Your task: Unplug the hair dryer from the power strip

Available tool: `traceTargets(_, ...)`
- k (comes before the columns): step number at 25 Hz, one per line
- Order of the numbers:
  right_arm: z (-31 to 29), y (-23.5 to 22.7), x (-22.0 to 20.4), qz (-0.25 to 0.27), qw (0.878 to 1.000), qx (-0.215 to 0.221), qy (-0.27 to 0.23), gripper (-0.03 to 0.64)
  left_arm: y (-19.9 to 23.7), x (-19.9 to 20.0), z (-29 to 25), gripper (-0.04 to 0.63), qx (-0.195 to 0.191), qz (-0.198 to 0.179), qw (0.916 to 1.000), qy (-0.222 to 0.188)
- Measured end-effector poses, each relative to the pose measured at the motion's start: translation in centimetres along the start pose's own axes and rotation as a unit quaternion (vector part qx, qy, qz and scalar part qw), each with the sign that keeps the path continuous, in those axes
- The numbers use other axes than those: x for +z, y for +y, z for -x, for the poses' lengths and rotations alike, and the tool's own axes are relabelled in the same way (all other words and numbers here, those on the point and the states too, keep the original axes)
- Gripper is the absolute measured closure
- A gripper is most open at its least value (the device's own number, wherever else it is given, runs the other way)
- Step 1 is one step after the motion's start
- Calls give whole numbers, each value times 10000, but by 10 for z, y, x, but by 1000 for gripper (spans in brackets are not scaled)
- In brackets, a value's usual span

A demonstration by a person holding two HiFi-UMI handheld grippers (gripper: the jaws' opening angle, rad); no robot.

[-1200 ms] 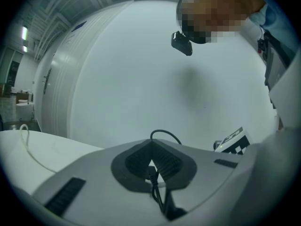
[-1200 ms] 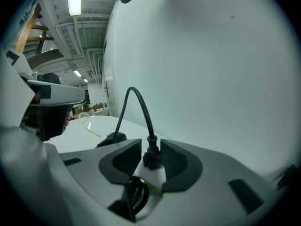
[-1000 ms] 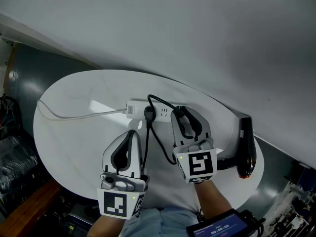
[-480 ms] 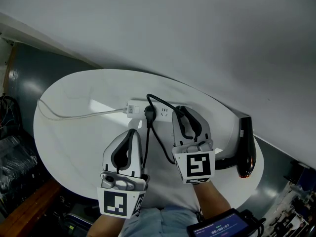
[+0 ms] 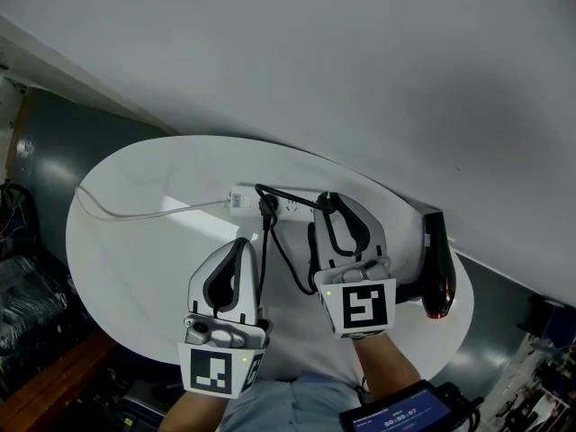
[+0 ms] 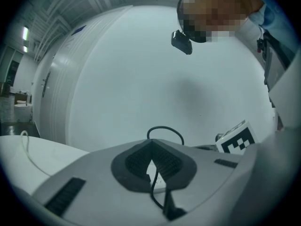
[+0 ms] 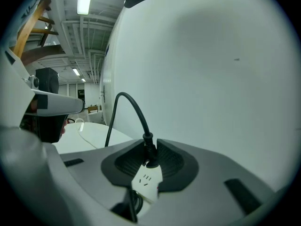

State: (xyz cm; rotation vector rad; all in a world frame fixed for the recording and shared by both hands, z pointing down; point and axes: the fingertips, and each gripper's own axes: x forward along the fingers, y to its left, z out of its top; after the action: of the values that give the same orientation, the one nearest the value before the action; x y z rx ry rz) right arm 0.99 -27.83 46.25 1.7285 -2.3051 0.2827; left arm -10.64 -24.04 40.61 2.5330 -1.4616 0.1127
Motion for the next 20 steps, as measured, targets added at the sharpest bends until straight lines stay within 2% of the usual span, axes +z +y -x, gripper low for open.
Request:
traceTargets(6,27,-1,32,132,9991,-74,-407,540,-20,20,16,598,-115,-105,9996,-218)
traceTargets(10,52,-3,33,343,9985,-102,-424,540,-38,22,29,598,-132,147,9997,-123)
traceTargets(14,80,-11,6,465,9987,-173,-97,538,-56,27,39,598,-234,67,9995,-199)
traceTargets(17,102,-11,-22,227,9987,-255,388,538,-64,33,50,597,-291,-99,9991,-299)
traceTargets(20,118,-11,-44,3,9974,-296,656,538,-73,31,56,598,-303,-56,9993,-216)
